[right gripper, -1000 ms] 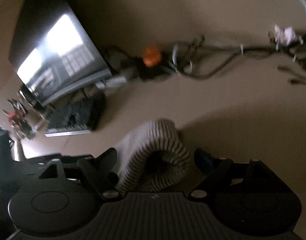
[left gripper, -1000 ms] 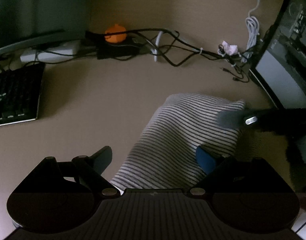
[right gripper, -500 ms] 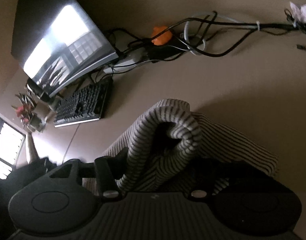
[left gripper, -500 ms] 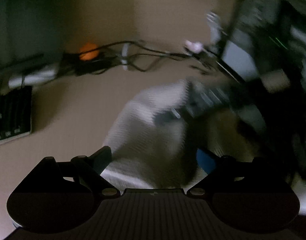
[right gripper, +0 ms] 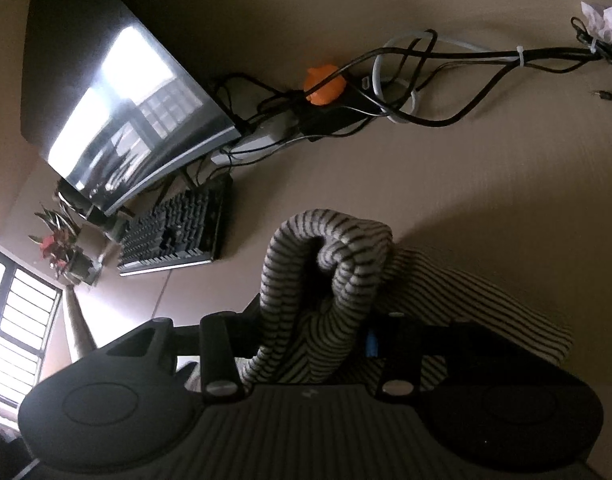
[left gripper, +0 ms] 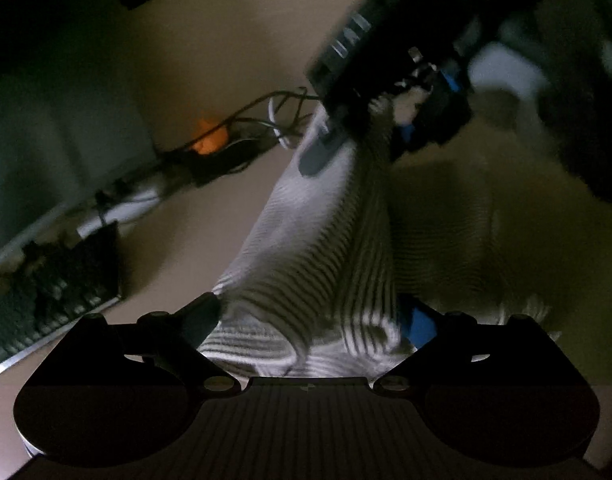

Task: Fold clothes

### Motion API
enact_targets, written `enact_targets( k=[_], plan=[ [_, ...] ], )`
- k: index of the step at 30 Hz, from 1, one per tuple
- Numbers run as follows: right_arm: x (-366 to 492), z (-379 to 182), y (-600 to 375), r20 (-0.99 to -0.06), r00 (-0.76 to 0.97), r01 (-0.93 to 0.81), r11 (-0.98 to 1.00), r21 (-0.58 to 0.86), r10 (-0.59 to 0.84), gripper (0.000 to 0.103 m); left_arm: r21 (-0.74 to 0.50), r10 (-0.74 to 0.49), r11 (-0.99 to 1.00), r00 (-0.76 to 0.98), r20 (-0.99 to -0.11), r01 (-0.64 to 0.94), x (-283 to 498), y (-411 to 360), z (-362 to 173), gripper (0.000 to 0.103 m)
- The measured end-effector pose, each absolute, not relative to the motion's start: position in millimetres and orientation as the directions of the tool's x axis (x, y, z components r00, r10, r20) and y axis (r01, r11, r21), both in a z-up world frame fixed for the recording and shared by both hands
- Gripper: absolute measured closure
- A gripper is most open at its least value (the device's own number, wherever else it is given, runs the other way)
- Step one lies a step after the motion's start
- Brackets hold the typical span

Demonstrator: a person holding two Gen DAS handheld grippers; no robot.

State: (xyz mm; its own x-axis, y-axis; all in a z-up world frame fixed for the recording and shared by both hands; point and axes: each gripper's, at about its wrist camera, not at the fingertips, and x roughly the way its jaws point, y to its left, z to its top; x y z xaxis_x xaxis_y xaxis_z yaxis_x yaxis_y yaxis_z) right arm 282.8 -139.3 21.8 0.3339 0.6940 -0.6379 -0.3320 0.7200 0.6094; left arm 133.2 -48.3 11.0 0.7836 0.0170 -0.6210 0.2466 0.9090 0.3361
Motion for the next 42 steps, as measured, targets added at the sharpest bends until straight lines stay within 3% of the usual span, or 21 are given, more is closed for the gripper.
enact_targets(
  k=[11,18,21,24,29,33,42],
  plan=[
    [286.0,14.6,-137.6,-0.666,0.319,-0.326,0.738,0.591,0.675,0.058,0.393,0.025,0.886,0.819,-0.574,0.248,148.4,-35.4,3.3,0.006],
    [291.5,13.7,-129.0,-0.66,0.308,-0.326,0.728,0.603,0.685,0.058,0.368,0.008,0.901,0.842,-0.54,0.228,158.1,-22.2,12.0,0.052],
    [295.8,15.2,-121.2,-0.643,0.311,-0.331,0.714,0.617,0.7,0.059,0.346,-0.005,0.912,0.849,-0.528,0.22,165.3,-12.9,20.1,0.059],
    [298.1,28.4,-116.0,-0.607,0.347,-0.354,0.699,0.621,0.715,0.06,0.339,-0.02,0.916,0.868,-0.497,0.215,169.2,-9.5,39.2,0.061],
    [296.3,69.0,-138.5,-0.505,0.421,-0.398,0.654,0.644,0.753,0.06,0.418,-0.101,0.87,0.924,-0.368,0.262,155.6,-34.7,81.8,0.061],
    [277.0,83.1,-177.9,-0.488,0.457,-0.4,0.662,0.634,0.744,0.06,0.482,-0.19,0.806,0.921,-0.341,0.344,137.1,-63.8,85.1,0.06],
    [230.9,31.0,-227.0,-0.624,0.445,-0.264,0.76,0.594,0.642,0.06,0.462,-0.337,0.672,0.795,-0.504,0.578,114.4,-103.8,41.0,0.06]
  ],
)
